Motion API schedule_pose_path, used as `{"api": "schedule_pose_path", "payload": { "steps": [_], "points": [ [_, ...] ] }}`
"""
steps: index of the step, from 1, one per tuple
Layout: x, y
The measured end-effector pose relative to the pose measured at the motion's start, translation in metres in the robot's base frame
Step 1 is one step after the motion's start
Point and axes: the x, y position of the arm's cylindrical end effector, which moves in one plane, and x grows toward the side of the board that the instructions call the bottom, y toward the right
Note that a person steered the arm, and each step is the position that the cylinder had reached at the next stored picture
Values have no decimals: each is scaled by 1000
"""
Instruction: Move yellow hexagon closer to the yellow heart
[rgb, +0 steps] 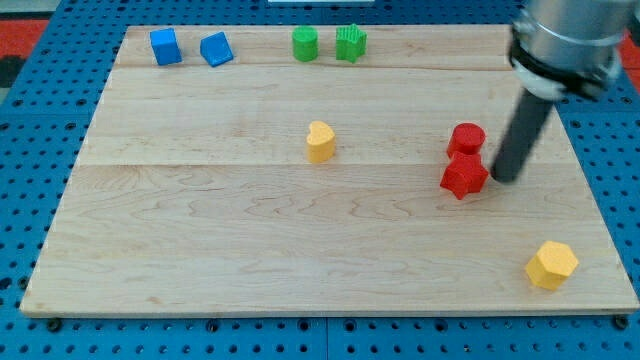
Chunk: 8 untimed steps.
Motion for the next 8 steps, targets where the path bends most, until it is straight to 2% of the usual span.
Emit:
{"api": "schedule_pose_path", "payload": {
  "steps": [1,2,3,4,5,6,7,8],
  "points": [
    [20,-43],
    [-26,-76],
    [-64,-62],
    [-16,-25],
    [71,66],
    [77,38],
    [88,-44],
    [115,12]
  ]
}}
